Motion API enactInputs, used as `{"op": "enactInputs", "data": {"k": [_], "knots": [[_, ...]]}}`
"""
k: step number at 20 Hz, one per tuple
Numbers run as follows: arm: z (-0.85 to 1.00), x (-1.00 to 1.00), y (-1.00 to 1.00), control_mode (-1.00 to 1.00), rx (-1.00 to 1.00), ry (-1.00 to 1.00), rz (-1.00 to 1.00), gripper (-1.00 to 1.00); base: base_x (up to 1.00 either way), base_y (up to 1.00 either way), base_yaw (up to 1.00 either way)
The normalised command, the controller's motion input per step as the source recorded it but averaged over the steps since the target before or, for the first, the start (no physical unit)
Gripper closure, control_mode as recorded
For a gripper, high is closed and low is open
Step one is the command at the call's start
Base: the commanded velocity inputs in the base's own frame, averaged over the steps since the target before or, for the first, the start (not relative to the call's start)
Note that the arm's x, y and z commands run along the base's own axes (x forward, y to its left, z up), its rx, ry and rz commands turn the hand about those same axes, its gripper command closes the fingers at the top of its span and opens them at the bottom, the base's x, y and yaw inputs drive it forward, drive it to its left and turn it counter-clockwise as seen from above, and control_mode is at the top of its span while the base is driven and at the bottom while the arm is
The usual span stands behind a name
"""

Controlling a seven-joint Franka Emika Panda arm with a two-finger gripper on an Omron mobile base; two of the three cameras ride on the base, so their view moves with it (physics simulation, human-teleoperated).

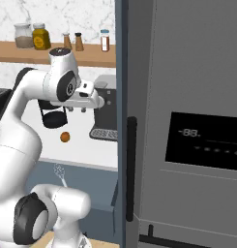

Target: Pick the whisk from the drawer and place it on the counter.

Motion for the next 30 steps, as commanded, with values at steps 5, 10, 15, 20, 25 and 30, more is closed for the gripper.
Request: {"op": "enactInputs", "data": {"k": [5,10,15,20,25,30], "knots": [[0.0,-0.01,0.0,-1.0,0.0,-0.05,0.0,-1.0,0.0,0.0,0.0],[-0.02,-0.5,0.0,-1.0,0.0,-0.02,0.01,-1.0,0.0,0.0,0.0],[-0.14,-0.68,0.0,-1.0,0.0,0.01,0.0,-1.0,0.0,0.0,0.0],[-0.12,-0.77,0.0,-1.0,0.0,0.0,0.0,-1.0,0.0,0.0,0.0],[0.0,-0.23,0.0,-1.0,0.0,-0.04,0.0,-1.0,0.0,0.0,0.0],[-0.1,-0.76,0.51,-1.0,0.0,0.0,0.04,-1.0,0.0,0.0,0.0]]}}
